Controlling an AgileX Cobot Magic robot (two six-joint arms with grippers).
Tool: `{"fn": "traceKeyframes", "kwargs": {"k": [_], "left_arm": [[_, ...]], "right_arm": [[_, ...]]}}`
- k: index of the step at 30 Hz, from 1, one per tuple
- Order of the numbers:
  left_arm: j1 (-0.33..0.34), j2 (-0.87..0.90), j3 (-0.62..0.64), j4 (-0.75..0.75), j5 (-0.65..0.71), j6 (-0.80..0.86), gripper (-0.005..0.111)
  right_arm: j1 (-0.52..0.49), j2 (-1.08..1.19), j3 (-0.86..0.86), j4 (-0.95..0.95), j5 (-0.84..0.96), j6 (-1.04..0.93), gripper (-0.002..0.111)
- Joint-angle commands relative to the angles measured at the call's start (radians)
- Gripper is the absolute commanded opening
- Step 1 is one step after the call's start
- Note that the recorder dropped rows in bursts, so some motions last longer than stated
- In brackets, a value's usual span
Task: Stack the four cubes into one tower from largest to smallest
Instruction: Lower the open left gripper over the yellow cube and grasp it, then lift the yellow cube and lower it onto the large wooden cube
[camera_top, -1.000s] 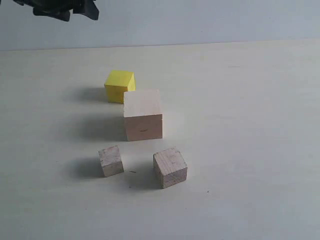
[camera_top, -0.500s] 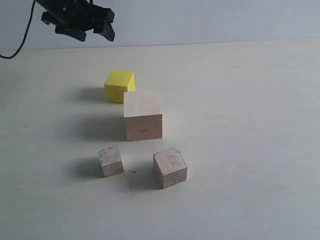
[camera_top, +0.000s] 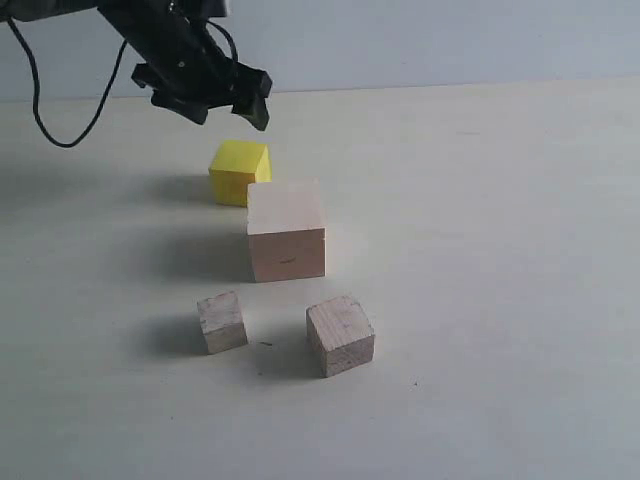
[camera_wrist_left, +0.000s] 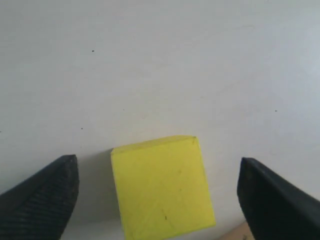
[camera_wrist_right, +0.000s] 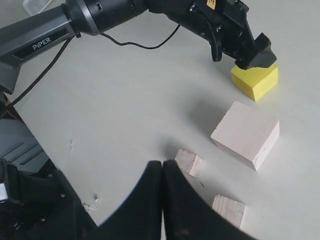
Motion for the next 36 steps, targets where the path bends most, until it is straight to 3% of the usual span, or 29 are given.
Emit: {"fn": "traceKeyframes", "kwargs": {"k": [1,18,23,36], "left_arm": [[-0.011,0.007,-0.004,0.075,-0.024,-0.093,0.082],[-0.06,0.05,-0.004,0.085,-0.007,-0.106,0.082],[-0.06,0.071,-0.004,0.187,0.019,-0.159,0.082],[-0.06,0.094,-0.004,0.143,0.01,-0.159,0.082]], "right_arm": [[0.001,-0.007,0.0,0.001,-0.002,-0.001,0.0],[0.001,-0.007,0.0,0.0,-0.002,-0.012,0.0],[0.001,-0.007,0.0,0.0,-0.002,-0.012,0.0],[0.001,-0.007,0.0,0.0,-0.002,-0.016,0.0]]}}
